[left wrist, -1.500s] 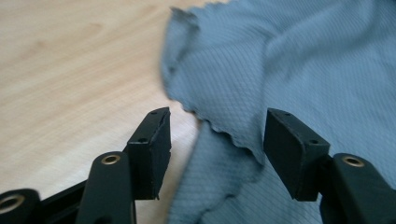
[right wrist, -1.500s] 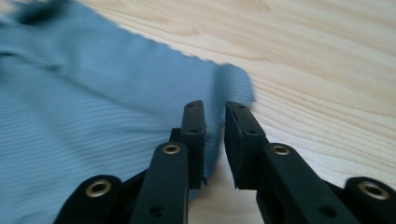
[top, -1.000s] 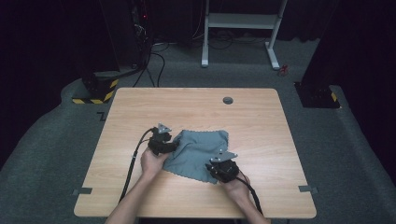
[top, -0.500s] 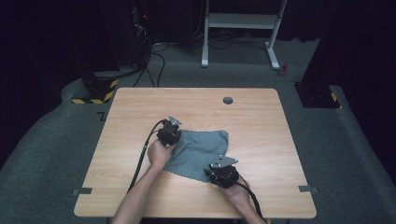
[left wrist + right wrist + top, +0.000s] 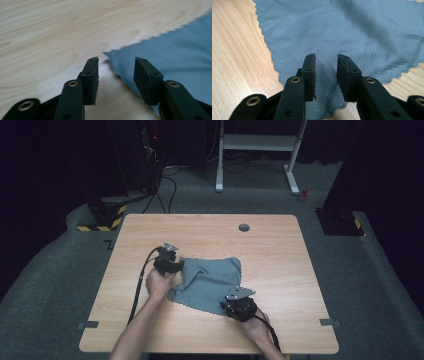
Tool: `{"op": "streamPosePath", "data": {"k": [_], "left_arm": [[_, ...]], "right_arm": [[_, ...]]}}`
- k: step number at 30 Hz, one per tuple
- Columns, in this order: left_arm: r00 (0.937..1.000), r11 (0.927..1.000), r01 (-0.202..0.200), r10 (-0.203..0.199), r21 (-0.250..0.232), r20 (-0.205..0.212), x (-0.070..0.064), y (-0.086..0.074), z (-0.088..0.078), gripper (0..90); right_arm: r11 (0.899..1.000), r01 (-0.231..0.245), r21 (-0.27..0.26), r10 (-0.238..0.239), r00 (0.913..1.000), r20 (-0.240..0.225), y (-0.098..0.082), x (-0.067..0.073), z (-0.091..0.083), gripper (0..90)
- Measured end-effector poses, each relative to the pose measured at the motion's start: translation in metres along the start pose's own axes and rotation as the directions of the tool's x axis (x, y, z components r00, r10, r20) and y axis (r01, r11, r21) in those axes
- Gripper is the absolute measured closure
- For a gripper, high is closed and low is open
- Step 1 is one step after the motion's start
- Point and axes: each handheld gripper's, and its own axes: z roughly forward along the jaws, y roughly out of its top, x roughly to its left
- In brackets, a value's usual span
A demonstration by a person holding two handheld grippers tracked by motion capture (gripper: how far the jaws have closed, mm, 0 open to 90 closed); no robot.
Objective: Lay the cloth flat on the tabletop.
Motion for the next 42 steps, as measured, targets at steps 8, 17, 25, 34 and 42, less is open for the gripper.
{"op": "streamPosePath", "data": {"k": [8,17,25,34,42], "left_arm": [[0.9841,0.992,-0.102,0.111,-0.075,0.139,-0.031,-0.045,-0.054,52.1],[0.9767,0.9821,-0.187,0.188,-0.021,0.103,-0.049,-0.073,-0.051,53.7],[0.9736,0.9786,-0.204,0.206,-0.029,0.099,-0.056,-0.08,-0.057,51.7],[0.9792,0.9822,-0.186,0.187,-0.03,0.078,-0.061,-0.072,-0.056,51.8],[0.979,0.9833,-0.182,0.181,-0.004,0.093,-0.06,-0.067,-0.05,77.2]], "right_arm": [[1.0,-0.022,-0.012,0.022,0.9997,-0.011,-0.012,0.0,-0.016,69.0],[1.0,-0.005,-0.014,0.005,1.0,-0.007,-0.02,0.001,-0.018,75.1],[1.0,0.019,-0.008,-0.019,0.9997,-0.012,-0.025,-0.003,-0.025,89.0],[0.999,0.037,0.008,-0.037,0.9992,0.015,-0.028,-0.006,-0.03,89.9],[0.999,0.034,0.002,-0.034,0.9988,0.035,-0.034,-0.013,-0.043,89.9]]}}
